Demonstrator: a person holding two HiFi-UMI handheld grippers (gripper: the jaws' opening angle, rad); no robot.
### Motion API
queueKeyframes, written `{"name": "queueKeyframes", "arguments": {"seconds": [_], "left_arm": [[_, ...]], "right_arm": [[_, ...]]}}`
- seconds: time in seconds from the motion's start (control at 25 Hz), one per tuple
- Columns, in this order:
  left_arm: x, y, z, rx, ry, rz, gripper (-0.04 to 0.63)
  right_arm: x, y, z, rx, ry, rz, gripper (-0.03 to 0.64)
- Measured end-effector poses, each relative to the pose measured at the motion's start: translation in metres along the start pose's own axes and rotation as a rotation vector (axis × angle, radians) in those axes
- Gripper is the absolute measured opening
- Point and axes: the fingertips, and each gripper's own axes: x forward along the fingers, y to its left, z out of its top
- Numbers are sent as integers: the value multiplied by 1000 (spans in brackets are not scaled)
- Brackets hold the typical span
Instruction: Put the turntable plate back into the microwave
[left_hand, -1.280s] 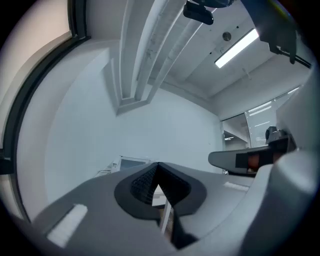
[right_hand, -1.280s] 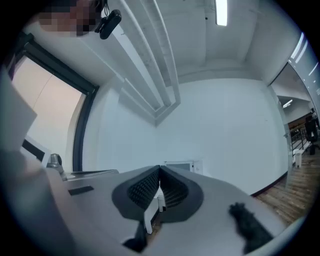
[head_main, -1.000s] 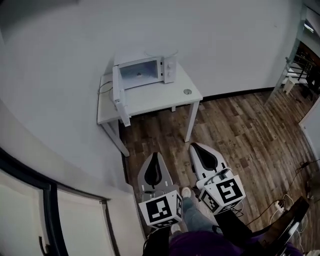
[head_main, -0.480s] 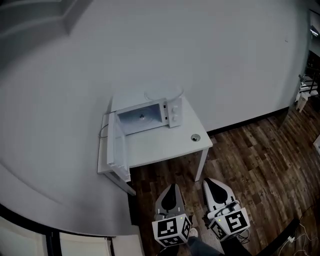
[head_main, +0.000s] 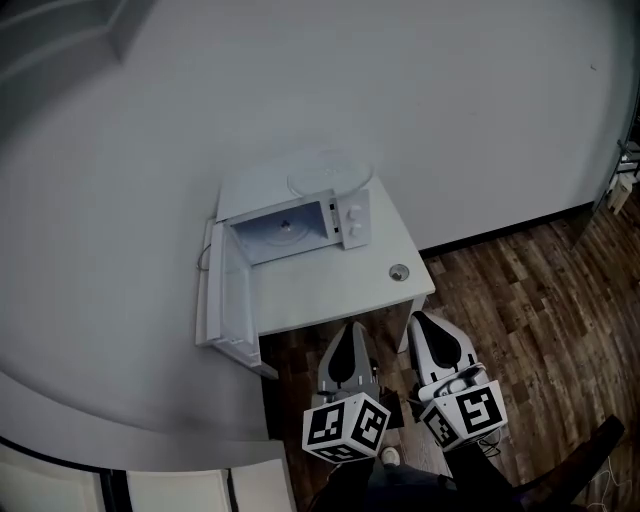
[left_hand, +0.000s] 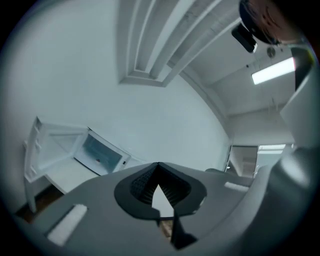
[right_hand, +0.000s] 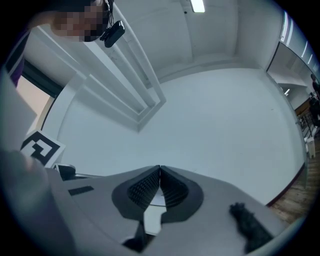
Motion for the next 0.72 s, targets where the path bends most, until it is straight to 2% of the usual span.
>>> {"name": "queueKeyframes", "arguments": {"seconds": [0.04,0.08,0.16,0.2,0.28,0.44,0.72], "left_arm": [[6,-3,-1,-29,-1,-26,6],[11,-1,1,-23,-4,-31,6],[21,16,7,-3,-25,26,6],[29,25,9,-18,-35,52,6],[47,36,7,-49,-30,50,6],[92,56,8,5,-3,47,6],[188,105,30,31,50,28,6]], "right_arm": [[5,-3,0,2,-5,-7,11],[10,-6,0,0,-7,-10,11],[24,-16,-3,-7,-6,-20,11],[33,-22,-6,-5,-4,-31,11],[51,-31,-14,7,4,-44,11],[95,-49,-18,-7,4,-49,11],[207,-44,-38,-11,65,64,11]]}}
